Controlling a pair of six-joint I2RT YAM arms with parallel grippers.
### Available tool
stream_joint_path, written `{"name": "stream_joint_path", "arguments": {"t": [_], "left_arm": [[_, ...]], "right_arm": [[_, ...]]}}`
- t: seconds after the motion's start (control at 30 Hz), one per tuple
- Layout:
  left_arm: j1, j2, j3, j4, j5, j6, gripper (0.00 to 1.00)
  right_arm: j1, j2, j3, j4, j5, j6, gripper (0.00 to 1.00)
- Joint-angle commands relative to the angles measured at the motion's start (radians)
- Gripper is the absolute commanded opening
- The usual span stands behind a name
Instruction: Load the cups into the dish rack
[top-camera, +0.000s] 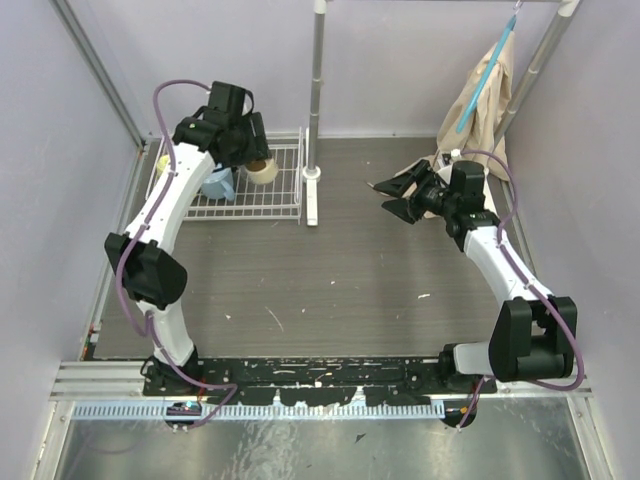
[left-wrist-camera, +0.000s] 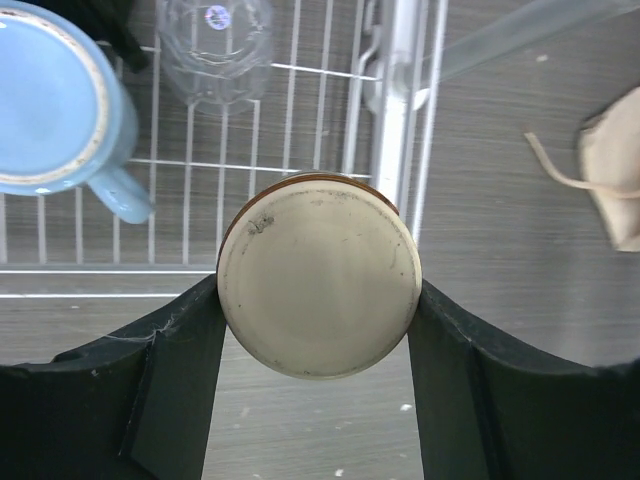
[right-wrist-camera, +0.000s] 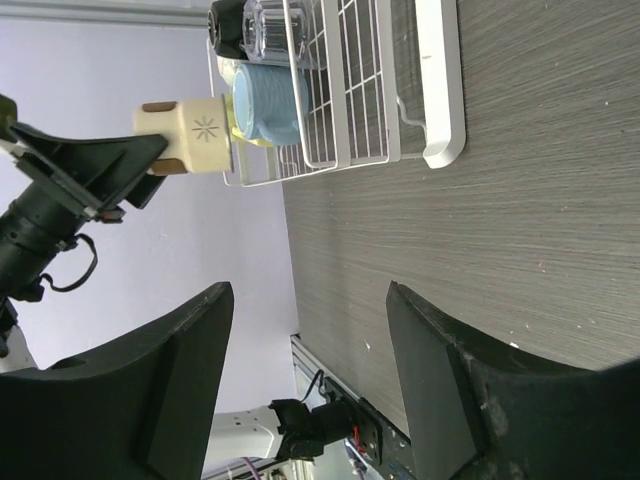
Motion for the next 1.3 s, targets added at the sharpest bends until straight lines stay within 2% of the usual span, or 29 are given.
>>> {"name": "stream_joint_path", "arguments": {"t": [0.0, 0.27, 0.5, 0.93, 1.27], "left_arm": [[-0.020, 0.049, 0.070, -0.042, -0.147, 0.140, 0.16], [-0.023, 0.120, 0.084, -0.013, -0.189, 0.148, 0.16], [-0.032, 0.125, -0.021, 0.097, -0.218, 0.139, 0.15], [-0.032, 0.275, 0.091, 0.064, -0.242, 0.127, 0.14], [-0.023, 0.297, 0.032, 0.097, -0.241, 0.126, 0.14]], "right_arm": [[-0.006, -0.049, 0.026, 0.002, 0.007, -0.028, 0.68], [-0.021, -0.059, 0.009, -0.023, 0.004, -0.048, 0.68], [-0.062, -0.063, 0.003, -0.034, -0.015, -0.060, 0.68], [-0.097, -0.040, 0.008, -0.043, -0.028, -0.079, 0.68], [-0.111, -0.037, -0.004, -0.052, -0.028, -0.090, 0.68]]}}
